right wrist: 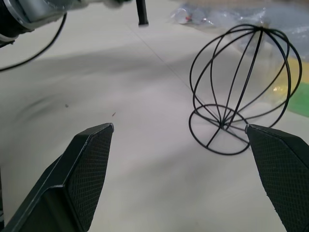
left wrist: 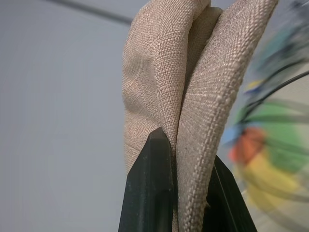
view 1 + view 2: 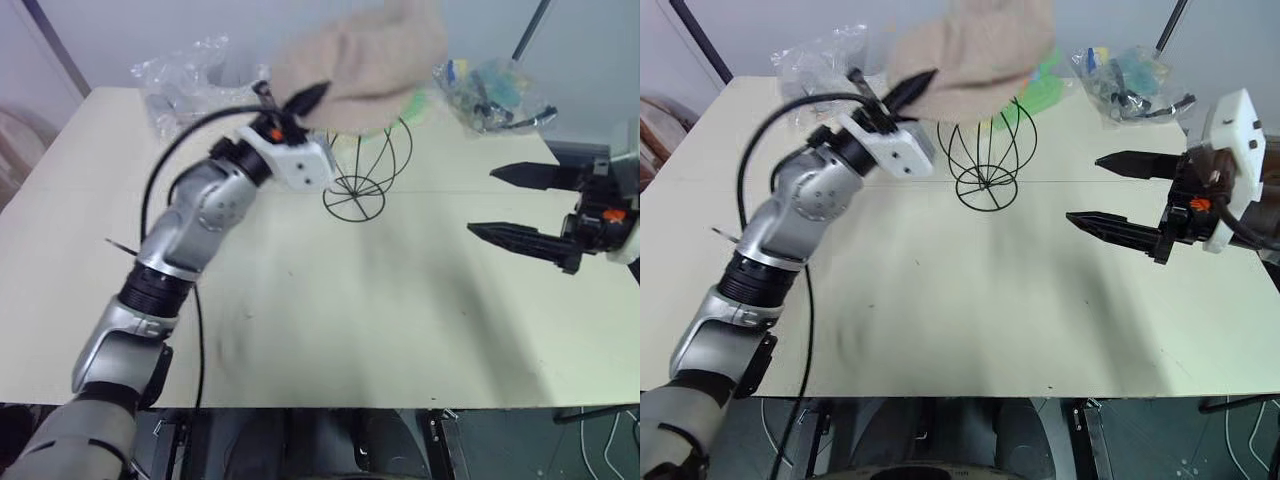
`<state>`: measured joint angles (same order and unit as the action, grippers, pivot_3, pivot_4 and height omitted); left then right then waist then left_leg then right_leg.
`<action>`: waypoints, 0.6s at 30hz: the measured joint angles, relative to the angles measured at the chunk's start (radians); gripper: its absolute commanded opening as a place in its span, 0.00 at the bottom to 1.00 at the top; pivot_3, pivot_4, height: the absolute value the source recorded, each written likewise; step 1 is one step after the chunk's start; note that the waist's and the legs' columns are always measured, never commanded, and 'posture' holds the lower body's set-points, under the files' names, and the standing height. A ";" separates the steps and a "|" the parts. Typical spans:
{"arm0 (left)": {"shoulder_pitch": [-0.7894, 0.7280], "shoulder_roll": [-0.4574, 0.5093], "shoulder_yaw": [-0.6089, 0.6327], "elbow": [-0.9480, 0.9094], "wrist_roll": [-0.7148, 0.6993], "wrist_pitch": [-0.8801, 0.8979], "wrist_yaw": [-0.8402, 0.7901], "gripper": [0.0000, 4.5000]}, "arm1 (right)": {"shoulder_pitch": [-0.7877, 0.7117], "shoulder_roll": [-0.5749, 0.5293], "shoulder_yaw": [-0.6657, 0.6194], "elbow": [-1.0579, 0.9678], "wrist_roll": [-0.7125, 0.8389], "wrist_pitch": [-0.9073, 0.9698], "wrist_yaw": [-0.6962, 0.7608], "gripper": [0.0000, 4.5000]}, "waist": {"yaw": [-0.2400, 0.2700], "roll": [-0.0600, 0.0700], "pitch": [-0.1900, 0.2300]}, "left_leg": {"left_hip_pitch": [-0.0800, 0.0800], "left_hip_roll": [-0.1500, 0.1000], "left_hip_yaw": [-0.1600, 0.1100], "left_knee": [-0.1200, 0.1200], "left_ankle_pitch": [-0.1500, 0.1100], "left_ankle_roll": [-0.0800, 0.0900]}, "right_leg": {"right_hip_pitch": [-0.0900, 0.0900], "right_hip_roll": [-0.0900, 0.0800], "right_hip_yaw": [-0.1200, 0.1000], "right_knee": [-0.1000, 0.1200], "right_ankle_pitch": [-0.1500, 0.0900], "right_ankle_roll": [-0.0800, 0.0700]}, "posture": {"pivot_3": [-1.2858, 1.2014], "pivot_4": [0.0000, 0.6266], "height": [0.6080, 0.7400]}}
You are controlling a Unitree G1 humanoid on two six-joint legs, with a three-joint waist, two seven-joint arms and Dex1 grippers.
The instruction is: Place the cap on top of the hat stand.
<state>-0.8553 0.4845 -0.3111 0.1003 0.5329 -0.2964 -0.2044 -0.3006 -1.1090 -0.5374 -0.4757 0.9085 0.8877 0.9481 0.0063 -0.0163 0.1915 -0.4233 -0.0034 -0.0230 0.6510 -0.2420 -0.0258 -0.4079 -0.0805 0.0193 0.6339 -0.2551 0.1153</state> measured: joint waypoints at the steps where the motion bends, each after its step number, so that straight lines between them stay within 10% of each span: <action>1: 0.000 -0.006 -0.016 0.018 0.011 -0.008 -0.004 0.01 | 0.008 0.001 -0.004 -0.008 0.004 0.001 -0.006 1.00 | 0.001 0.000 0.000 | 0.000 0.000 0.000 0.000 0.000 0.000 | 0.000 0.000 0.000 0.000 0.000 0.000 | 0.52 0.24 1.00; 12: -0.001 -0.083 -0.147 0.160 0.210 0.037 -0.037 0.01 | 0.043 0.001 -0.017 -0.034 0.013 -0.002 -0.086 1.00 | 0.010 0.000 0.000 | -0.001 -0.001 -0.001 0.003 0.000 0.000 | 0.002 0.000 0.000 0.000 0.000 0.000 | 0.52 0.24 1.00; 18: 0.001 -0.123 -0.147 0.160 0.221 0.082 -0.056 0.60 | 0.056 0.003 0.020 -0.055 -0.039 -0.030 -0.129 1.00 | 0.007 0.000 0.000 | 0.000 -0.001 -0.001 0.003 0.000 0.000 | 0.002 0.000 0.000 0.000 0.000 0.001 | 0.52 0.24 1.00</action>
<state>-0.8548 0.3613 -0.4580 0.2607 0.7538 -0.2148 -0.2603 -0.2448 -1.1064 -0.5169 -0.5309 0.8694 0.8581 0.8192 0.0129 -0.0165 0.1915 -0.4236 -0.0040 -0.0244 0.6539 -0.2420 -0.0256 -0.4060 -0.0805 0.0191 0.6339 -0.2547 0.1161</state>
